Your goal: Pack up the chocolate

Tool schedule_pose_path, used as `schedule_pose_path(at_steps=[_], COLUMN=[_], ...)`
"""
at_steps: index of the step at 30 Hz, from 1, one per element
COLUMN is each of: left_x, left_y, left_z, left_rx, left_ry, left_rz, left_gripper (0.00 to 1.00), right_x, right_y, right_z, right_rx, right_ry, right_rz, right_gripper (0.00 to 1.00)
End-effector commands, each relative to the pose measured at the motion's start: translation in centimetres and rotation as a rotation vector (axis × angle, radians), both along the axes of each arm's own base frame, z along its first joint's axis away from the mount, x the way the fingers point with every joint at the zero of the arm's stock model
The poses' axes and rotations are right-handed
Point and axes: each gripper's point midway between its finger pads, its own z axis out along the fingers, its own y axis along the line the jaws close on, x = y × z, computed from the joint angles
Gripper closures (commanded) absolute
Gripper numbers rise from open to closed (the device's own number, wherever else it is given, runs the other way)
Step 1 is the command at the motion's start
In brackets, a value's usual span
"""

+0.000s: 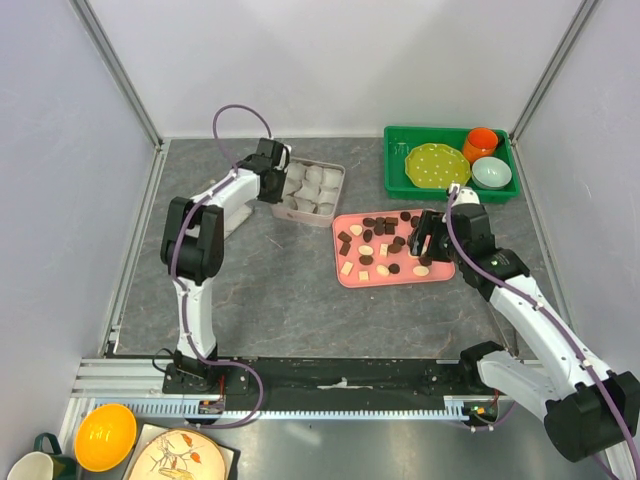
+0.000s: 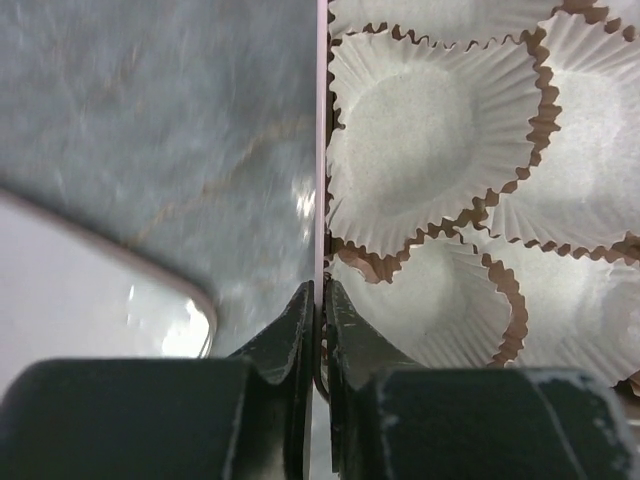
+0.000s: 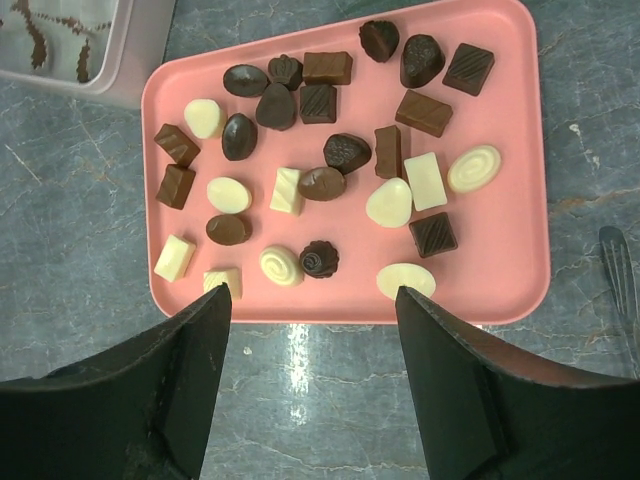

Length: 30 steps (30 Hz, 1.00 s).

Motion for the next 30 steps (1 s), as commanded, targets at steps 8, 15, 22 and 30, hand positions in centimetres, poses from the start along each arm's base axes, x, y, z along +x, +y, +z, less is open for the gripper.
schedule_pose_path(at_steps=[8, 15, 22, 30], left_x=[-8.2, -15.6, -21.6, -26.0], left_y=[4.6, 4.4, 3.2, 2.6], left_z=[1.5, 1.5, 3.4, 5.5], left_rx=[0.083, 0.03, -0.036, -0.031], left_ry=[0.089, 0.228, 0.286, 0.306], left_rz=[0.014, -0.071, -0.188, -0.322], left_gripper=[0.99, 0.98, 0.98, 0.99], right_x=[-2.1, -5.9, -6.6, -6.3], right_y=[2.0, 4.6, 7.3, 10.3], right_z=[-2.7, -6.7, -7.7, -8.0], right_rx=[0.046, 0.064, 0.077, 0.04], right_ry=[0.073, 0.152, 0.145, 0.151], right_rz=[0.112, 0.19, 0.237, 0.297], right_gripper=[0.27, 0.38, 0.36, 0.34])
